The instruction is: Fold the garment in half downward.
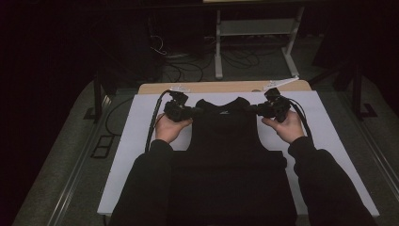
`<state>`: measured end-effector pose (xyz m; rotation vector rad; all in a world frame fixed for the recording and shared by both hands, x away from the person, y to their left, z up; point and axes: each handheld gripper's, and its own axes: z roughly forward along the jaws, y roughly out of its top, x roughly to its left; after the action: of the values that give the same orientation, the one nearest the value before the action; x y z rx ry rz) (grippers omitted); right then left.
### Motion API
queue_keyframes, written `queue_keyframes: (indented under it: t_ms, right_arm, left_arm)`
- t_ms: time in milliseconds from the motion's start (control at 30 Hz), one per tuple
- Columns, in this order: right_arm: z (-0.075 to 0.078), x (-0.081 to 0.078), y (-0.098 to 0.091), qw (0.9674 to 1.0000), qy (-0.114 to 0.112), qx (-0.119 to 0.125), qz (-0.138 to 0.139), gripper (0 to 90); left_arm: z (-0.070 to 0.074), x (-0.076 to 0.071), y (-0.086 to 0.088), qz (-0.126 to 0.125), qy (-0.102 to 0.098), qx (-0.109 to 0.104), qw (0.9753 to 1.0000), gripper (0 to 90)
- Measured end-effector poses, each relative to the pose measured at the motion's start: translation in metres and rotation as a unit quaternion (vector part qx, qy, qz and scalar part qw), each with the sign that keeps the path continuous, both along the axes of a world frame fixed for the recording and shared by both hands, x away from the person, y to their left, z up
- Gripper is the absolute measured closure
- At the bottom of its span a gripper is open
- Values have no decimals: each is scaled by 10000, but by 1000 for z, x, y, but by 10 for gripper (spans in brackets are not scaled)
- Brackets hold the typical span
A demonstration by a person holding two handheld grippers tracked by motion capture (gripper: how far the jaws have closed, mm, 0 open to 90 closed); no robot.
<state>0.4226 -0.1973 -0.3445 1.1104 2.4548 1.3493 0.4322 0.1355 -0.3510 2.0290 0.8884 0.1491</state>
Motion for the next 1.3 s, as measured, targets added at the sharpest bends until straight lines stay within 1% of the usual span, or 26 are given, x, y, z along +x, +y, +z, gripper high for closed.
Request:
queue_keyframes:
  t_ms: [33, 133, 167, 233, 333, 533, 567, 600, 667, 700, 900, 1133, 1300]
  right_arm:
    - [2, -2, 0, 10000, -36, 15, 22, 835]
    - [7, -7, 1, 9999, -89, 49, 57, 835]
    - [8, -9, 0, 9999, -98, 66, 75, 835]
    - [11, -11, 0, 9998, -118, 90, 97, 835]
    - [14, -15, 0, 9998, -146, 94, 124, 835]
    - [20, -24, 0, 9997, -160, 73, 184, 835]
    - [21, -26, 0, 9997, -147, 85, 185, 835]
    - [22, -28, -1, 9996, -150, 96, 202, 835]
    - [23, -31, -2, 9996, -165, 116, 206, 835]
    - [23, -32, -2, 9995, -172, 139, 212, 835]
    - [19, -39, -7, 9992, -117, 284, 240, 834]
    - [14, -47, -10, 9991, -77, 310, 274, 834]
    - [11, -56, -9, 9990, -79, 304, 331, 834]
  left_arm:
    - [2, -1, 1, -8, 19, -37, 10000, 822]
    - [7, -4, 5, -10, 96, -251, 9996, 822]
    - [8, -5, 6, -23, 92, -268, 9996, 822]
    - [11, -8, 7, -60, 74, -208, 9997, 822]
    - [14, -12, 8, -122, 47, -181, 9998, 823]
    - [21, -20, 8, -196, -8, -208, 9996, 822]
    - [21, -22, 8, -205, -9, -244, 9995, 823]
    - [22, -23, 9, -201, 9, -335, 9992, 823]
    - [22, -25, 11, -228, 25, -620, 9978, 823]
    - [22, -26, 12, -256, 21, -653, 9975, 823]
    - [21, -33, 15, -281, -3, -675, 9973, 823]
    - [19, -44, 18, -356, -65, -673, 9971, 822]
    - [13, -53, 21, -381, -92, -722, 9966, 822]
